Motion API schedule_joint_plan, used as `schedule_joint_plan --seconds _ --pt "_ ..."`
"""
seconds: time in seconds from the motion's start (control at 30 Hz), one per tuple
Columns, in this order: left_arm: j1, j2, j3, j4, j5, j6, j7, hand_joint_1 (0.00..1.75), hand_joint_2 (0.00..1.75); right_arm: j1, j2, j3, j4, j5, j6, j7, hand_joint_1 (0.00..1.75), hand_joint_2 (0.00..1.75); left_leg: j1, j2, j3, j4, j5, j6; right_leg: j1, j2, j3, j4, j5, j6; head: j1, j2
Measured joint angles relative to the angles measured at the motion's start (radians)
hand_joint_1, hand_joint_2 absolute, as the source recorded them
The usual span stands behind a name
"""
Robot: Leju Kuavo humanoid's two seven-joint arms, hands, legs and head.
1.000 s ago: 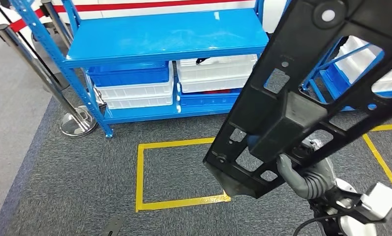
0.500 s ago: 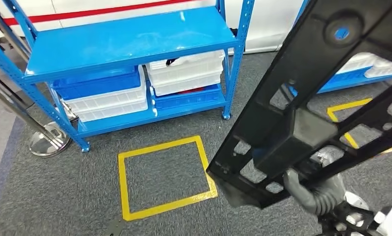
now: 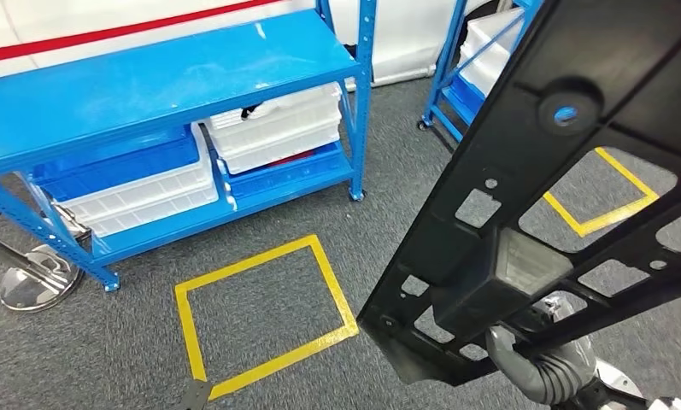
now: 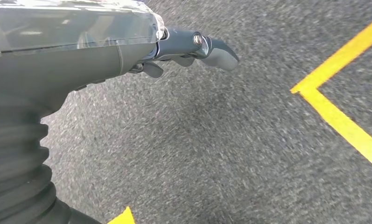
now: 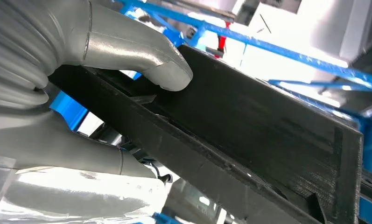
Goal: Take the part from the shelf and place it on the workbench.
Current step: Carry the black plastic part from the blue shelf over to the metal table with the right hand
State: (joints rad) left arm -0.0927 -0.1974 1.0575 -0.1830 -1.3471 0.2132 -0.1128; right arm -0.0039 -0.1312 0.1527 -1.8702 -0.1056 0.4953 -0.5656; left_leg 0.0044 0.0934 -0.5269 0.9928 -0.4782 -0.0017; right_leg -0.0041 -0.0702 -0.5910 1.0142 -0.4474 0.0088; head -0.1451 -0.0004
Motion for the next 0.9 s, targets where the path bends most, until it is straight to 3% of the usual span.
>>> schedule_joint_plan --seconds 0.07,0.13,0.2,0.23,0.27,0.3,0.33,0.37,0.43,0.5,0.57,0.63,0.7,0.77,0.8,0.83,0.9 --pt "0.000 0.000 0.000 0.000 0.000 -0.001 -0.003 0.00 1.75 0.010 0.001 -0.002 -0.003 0.003 0.000 -0.006 1.75 1.75 0.000 0.013 0.004 0.000 -0.005 -0.011 -0.001 0.023 -0.002 -0.002 0.004 -0.011 0.000 0.000" --pt "0.000 0.000 0.001 0.000 0.000 -0.002 -0.004 0.00 1.75 0.018 0.003 -0.004 -0.008 0.006 0.001 -0.015 1.75 1.75 0.004 -0.017 -0.007 0.036 -0.036 -0.021 -0.007 0.043 -0.001 -0.009 0.009 -0.024 0.000 0.000" --pt "0.002 0.000 0.001 0.000 0.000 -0.003 -0.005 0.00 1.75 0.023 0.006 -0.006 -0.011 0.010 0.003 -0.023 1.75 1.75 0.007 -0.068 -0.053 0.147 -0.100 -0.026 -0.010 0.064 -0.002 -0.011 0.012 -0.033 -0.001 0.000" --pt "0.004 0.000 0.001 0.000 0.000 -0.005 -0.005 0.00 1.75 0.026 0.008 -0.007 -0.011 0.012 0.004 -0.026 1.75 1.75 0.008 -0.080 -0.085 0.216 -0.129 -0.028 -0.009 0.076 -0.003 -0.010 0.012 -0.035 -0.001 0.000" --pt "0.006 0.000 0.001 0.000 0.000 -0.006 -0.005 0.00 1.75 0.031 0.010 -0.007 -0.011 0.014 0.004 -0.027 1.75 1.75 0.008 -0.084 -0.108 0.265 -0.143 -0.028 -0.008 0.089 -0.003 -0.009 0.013 -0.036 -0.001 0.000" --pt "0.007 0.000 0.001 0.000 0.001 -0.008 -0.004 0.00 1.75 0.037 0.011 -0.008 -0.011 0.017 0.004 -0.029 1.75 1.75 0.008 -0.086 -0.119 0.283 -0.139 -0.028 -0.008 0.102 -0.003 -0.008 0.013 -0.036 -0.001 0.000" --pt "0.007 0.000 0.001 0.000 0.002 -0.009 -0.004 0.00 1.75 0.042 0.012 -0.008 -0.011 0.018 0.005 -0.030 1.75 1.75 0.008 -0.087 -0.114 0.266 -0.117 -0.028 -0.008 0.116 -0.003 -0.007 0.013 -0.035 -0.001 0.000" --pt "0.006 0.001 0.001 0.000 0.003 -0.010 -0.004 0.00 1.75 0.044 0.013 -0.008 -0.011 0.019 0.006 -0.031 1.75 1.75 0.008 -0.093 -0.092 0.213 -0.080 -0.026 -0.008 0.129 -0.003 -0.004 0.012 -0.034 -0.001 0.000" --pt "0.006 0.002 0.001 0.000 0.005 -0.010 -0.004 0.00 1.75 0.046 0.015 -0.008 -0.012 0.020 0.007 -0.031 1.75 1.75 0.012 -0.137 -0.038 0.085 -0.020 -0.020 -0.008 0.155 -0.007 0.004 0.010 -0.028 -0.001 0.000" --pt "0.006 0.003 0.001 0.000 0.004 -0.012 -0.004 0.00 1.75 0.048 0.017 -0.008 -0.015 0.022 0.008 -0.032 1.75 1.75 0.013 -0.169 -0.013 0.025 -0.007 -0.012 -0.008 0.176 -0.017 0.010 0.012 -0.015 0.000 0.000" --pt "0.005 0.003 0.001 0.000 0.004 -0.013 -0.004 0.00 1.75 0.054 0.018 -0.009 -0.018 0.024 0.009 -0.033 1.75 1.75 0.011 -0.155 -0.011 0.018 -0.006 -0.002 -0.010 0.191 -0.025 0.009 0.018 -0.001 0.000 0.000" --pt "0.004 0.002 0.002 0.000 0.004 -0.013 -0.004 0.00 1.75 0.058 0.018 -0.012 -0.021 0.024 0.009 -0.033 1.75 1.75 0.013 -0.132 -0.009 0.009 0.002 0.012 -0.009 0.158 -0.037 0.032 0.002 0.009 0.000 0.000" --pt "0.006 0.002 0.002 0.000 0.004 -0.013 -0.003 0.00 1.75 0.059 0.018 -0.015 -0.023 0.025 0.009 -0.034 1.75 1.75 0.012 -0.106 -0.009 0.005 0.005 0.022 -0.009 0.101 -0.083 0.132 -0.056 0.017 0.000 0.000" --pt "0.008 0.002 0.002 0.000 0.005 -0.013 -0.002 0.00 1.75 0.061 0.018 -0.016 -0.023 0.025 0.011 -0.034 1.75 1.75 0.008 -0.079 -0.011 0.005 0.005 0.025 -0.011 0.080 -0.142 0.256 -0.111 0.023 0.000 0.000" --pt "0.008 0.002 0.002 0.000 0.006 -0.012 -0.001 0.00 1.75 0.062 0.018 -0.016 -0.022 0.025 0.013 -0.035 1.75 1.75 0.006 -0.065 -0.011 0.005 0.004 0.025 -0.012 0.076 -0.152 0.280 -0.113 0.024 0.000 0.000" --pt "0.008 0.002 0.003 0.000 0.007 -0.010 0.000 0.00 1.75 0.062 0.018 -0.016 -0.022 0.025 0.015 -0.035 1.75 1.75 0.006 -0.053 -0.011 0.005 0.003 0.025 -0.012 0.073 -0.141 0.265 -0.098 0.024 0.000 0.000" --pt "0.006 0.002 0.003 0.000 0.008 -0.006 0.001 0.00 1.75 0.060 0.018 -0.017 -0.022 0.025 0.020 -0.037 1.75 1.75 0.005 -0.031 -0.007 0.005 0.000 0.021 -0.009 0.047 -0.069 0.141 -0.040 0.018 0.000 0.000"
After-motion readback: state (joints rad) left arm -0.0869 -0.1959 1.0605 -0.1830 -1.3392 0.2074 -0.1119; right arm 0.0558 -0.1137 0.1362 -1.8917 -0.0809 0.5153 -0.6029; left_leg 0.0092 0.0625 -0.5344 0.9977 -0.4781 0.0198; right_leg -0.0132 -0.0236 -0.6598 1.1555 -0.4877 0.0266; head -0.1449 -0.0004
